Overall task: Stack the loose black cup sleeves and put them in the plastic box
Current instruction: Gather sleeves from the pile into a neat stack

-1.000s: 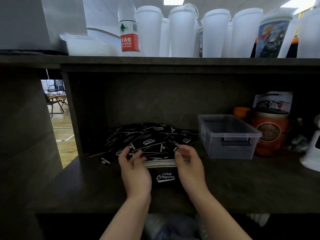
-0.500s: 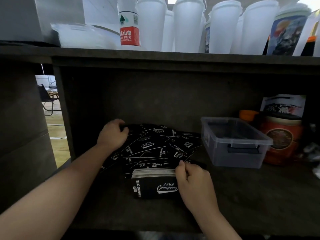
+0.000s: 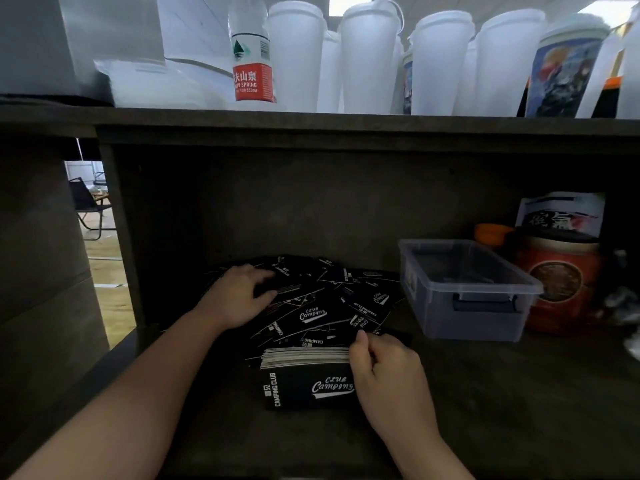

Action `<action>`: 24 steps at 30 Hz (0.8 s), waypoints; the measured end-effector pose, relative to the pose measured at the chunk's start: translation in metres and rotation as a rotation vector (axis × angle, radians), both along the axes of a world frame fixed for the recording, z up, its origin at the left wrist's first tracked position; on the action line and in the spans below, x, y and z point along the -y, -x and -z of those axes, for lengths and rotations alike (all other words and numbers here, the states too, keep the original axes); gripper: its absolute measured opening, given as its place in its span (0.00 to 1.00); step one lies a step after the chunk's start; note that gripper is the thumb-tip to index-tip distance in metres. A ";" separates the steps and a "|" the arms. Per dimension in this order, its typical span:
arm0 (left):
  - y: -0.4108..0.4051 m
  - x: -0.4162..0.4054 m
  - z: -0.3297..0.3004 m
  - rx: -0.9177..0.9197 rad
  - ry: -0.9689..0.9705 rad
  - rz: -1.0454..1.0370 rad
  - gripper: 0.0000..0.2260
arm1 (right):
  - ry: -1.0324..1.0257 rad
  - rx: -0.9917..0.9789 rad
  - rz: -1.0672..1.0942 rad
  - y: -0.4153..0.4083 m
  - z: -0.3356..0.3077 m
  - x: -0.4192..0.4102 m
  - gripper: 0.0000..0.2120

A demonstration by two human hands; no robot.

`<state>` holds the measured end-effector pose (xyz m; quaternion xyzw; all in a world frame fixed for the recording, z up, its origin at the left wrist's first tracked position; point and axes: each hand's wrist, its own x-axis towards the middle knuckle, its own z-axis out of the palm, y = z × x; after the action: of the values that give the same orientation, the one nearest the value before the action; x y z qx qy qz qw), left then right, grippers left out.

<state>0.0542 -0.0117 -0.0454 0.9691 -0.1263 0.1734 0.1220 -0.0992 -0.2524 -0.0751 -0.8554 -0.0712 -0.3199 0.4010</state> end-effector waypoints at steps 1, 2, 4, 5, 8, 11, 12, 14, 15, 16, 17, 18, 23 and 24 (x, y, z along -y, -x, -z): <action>0.000 -0.006 0.002 -0.016 0.008 -0.083 0.29 | 0.031 0.034 0.019 0.000 0.002 -0.001 0.21; 0.000 -0.011 0.003 -0.056 0.005 -0.177 0.33 | 0.082 0.087 0.054 -0.001 0.003 -0.001 0.20; -0.004 -0.020 0.006 -0.109 0.003 -0.257 0.31 | 0.237 0.207 0.155 -0.001 0.007 -0.003 0.21; -0.004 -0.022 0.007 -0.091 0.011 -0.246 0.28 | 0.310 0.259 0.206 -0.001 0.009 -0.005 0.22; 0.001 -0.026 0.008 -0.035 0.110 -0.169 0.26 | 0.427 0.318 0.276 -0.001 0.011 -0.007 0.23; 0.006 -0.027 0.011 -0.136 0.139 -0.140 0.32 | 0.445 0.355 0.293 0.000 0.010 -0.008 0.22; 0.007 -0.027 0.012 -0.135 0.134 -0.139 0.31 | 0.434 0.370 0.305 0.000 0.010 -0.008 0.22; 0.008 -0.028 0.015 -0.088 0.179 -0.130 0.24 | 0.415 0.389 0.322 -0.001 0.010 -0.009 0.22; 0.010 -0.027 0.015 -0.066 0.205 -0.127 0.21 | 0.409 0.399 0.319 -0.001 0.010 -0.009 0.22; 0.013 -0.027 0.015 -0.049 0.216 -0.127 0.19 | 0.403 0.408 0.318 -0.001 0.010 -0.008 0.22; 0.014 -0.026 0.016 -0.031 0.224 -0.124 0.18 | 0.397 0.418 0.323 0.000 0.010 -0.008 0.22; 0.016 -0.026 0.015 -0.010 0.244 -0.122 0.19 | 0.393 0.429 0.334 0.001 0.010 -0.007 0.22; 0.035 -0.023 0.009 -0.162 0.327 0.066 0.23 | 0.397 0.468 0.351 0.005 0.011 -0.006 0.22; 0.039 -0.023 0.008 -0.201 0.247 0.077 0.23 | 0.402 0.467 0.342 0.005 0.011 -0.005 0.22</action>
<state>0.0157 0.0111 -0.0533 0.9536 -0.1279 0.0849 0.2588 -0.1043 -0.2469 -0.0858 -0.8206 -0.0782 -0.5490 0.1381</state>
